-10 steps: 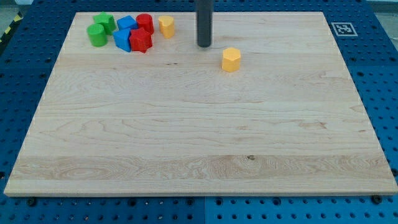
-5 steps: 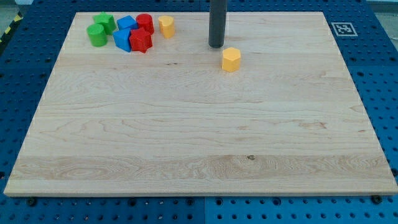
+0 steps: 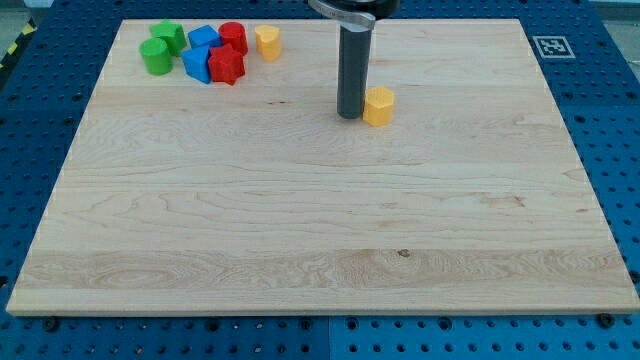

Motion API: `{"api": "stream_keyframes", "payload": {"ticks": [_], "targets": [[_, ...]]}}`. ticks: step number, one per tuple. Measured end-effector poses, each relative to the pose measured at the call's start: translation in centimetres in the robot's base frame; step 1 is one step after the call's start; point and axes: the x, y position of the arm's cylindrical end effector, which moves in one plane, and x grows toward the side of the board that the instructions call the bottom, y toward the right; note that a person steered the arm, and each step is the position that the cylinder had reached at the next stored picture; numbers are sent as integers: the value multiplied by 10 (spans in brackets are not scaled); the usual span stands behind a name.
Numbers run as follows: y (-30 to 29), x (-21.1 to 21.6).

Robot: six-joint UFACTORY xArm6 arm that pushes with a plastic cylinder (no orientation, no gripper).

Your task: Place the yellow hexagon into the red star

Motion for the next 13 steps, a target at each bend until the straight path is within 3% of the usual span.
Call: {"api": "stream_keyframes", "payload": {"ticks": [2, 3, 6, 10, 11, 13], "targets": [[12, 63], [61, 91], [98, 99], [42, -4], [3, -23], [-2, -30]]}}
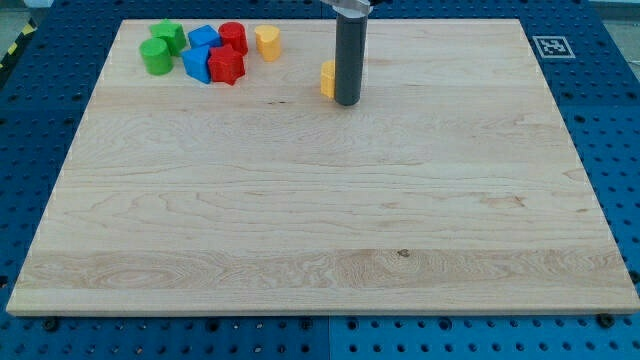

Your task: Place the yellow hexagon into the red star

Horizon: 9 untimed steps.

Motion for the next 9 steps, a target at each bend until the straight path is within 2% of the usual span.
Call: {"api": "stream_keyframes", "payload": {"ticks": [1, 2, 3, 4, 5, 6, 7, 8, 9], "targets": [[17, -8], [-1, -15], [-44, -28], [-42, -32], [-17, -34], [-30, -55], [-78, -58], [-95, -64], [-78, -55]]}}
